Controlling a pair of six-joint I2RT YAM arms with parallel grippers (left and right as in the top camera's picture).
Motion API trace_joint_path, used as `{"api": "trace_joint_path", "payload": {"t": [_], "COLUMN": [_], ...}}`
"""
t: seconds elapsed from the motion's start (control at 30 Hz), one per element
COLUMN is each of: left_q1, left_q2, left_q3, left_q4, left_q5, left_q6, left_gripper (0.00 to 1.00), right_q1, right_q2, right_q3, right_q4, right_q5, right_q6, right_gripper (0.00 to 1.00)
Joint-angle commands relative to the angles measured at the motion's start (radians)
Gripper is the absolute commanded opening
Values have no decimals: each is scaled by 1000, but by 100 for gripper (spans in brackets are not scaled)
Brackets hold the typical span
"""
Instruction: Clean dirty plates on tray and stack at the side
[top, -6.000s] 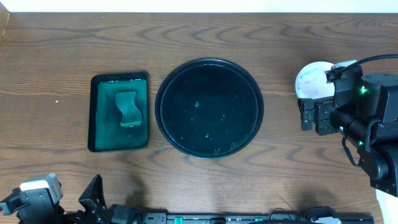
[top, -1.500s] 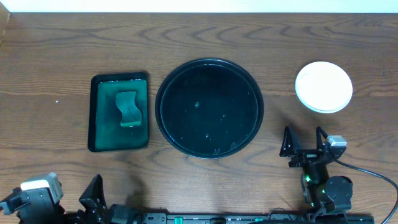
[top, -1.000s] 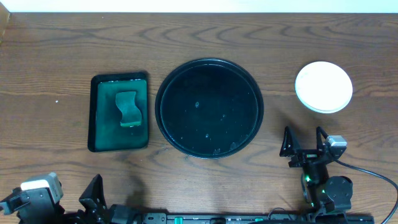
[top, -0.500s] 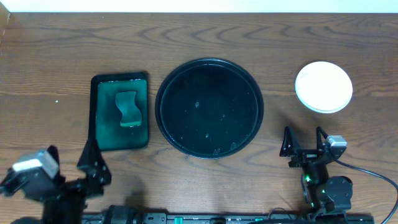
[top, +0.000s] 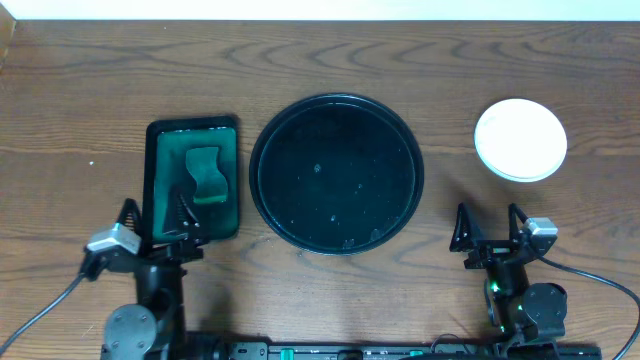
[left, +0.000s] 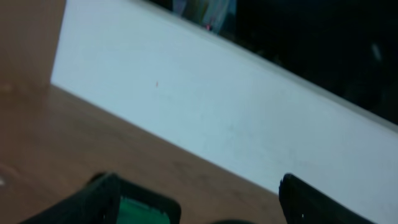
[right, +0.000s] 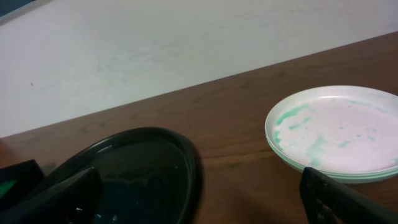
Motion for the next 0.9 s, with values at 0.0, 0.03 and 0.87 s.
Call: {"api": "trace_joint_path", "payload": {"t": [0.0, 0.03, 0.87], "left_q1": [6, 6, 6], "left_q2": [-60, -76, -97], "left_q3": [-119, -149, -359], "left_q4": [90, 114, 58], "left_q5": [-6, -6, -16], "left_q6": [-73, -78, -104], "left_gripper": [82, 82, 82], "right_q1": [-8, -8, -8], "right_q2": [-6, -6, -6], "right_q3": [-2, -2, -2], "right_q4": [-4, -5, -5], "right_q5": [6, 6, 6], "right_q6": [2, 2, 2], "right_gripper": [99, 99, 99]}}
